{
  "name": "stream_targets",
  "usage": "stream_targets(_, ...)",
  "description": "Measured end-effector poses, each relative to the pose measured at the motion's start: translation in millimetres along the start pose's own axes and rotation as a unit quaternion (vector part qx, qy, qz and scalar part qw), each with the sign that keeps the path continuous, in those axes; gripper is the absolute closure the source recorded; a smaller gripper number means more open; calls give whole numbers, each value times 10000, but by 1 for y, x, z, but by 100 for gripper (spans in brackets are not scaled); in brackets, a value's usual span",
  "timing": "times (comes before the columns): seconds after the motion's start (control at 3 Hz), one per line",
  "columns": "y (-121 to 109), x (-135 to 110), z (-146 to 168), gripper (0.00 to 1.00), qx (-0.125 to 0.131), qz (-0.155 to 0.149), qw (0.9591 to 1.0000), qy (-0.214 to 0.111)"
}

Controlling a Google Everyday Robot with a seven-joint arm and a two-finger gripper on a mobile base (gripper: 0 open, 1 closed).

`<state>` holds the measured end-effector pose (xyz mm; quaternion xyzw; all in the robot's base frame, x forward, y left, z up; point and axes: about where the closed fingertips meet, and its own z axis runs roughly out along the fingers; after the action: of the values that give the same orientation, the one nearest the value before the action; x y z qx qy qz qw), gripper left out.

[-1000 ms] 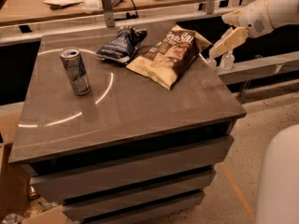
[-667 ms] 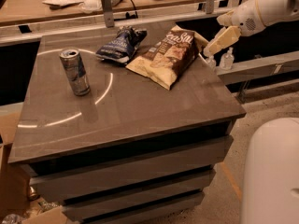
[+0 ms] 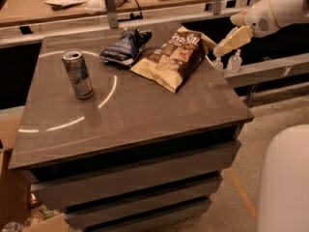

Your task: Move brown chip bag near redbull can

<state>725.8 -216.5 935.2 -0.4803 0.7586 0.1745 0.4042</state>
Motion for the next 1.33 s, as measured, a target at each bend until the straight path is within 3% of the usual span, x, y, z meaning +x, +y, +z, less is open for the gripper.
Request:
stream_targets(0.33, -7, 6, -6, 0, 286, 158, 9984, -466)
stream_targets(0.67, -10, 8, -1, 0, 541, 208, 9934, -991)
stream_targets(1.0, -7, 11, 14, 0, 614, 219, 9893, -1303)
stream_targets(1.33, -7, 17, 31, 0, 642, 255, 9883, -1361)
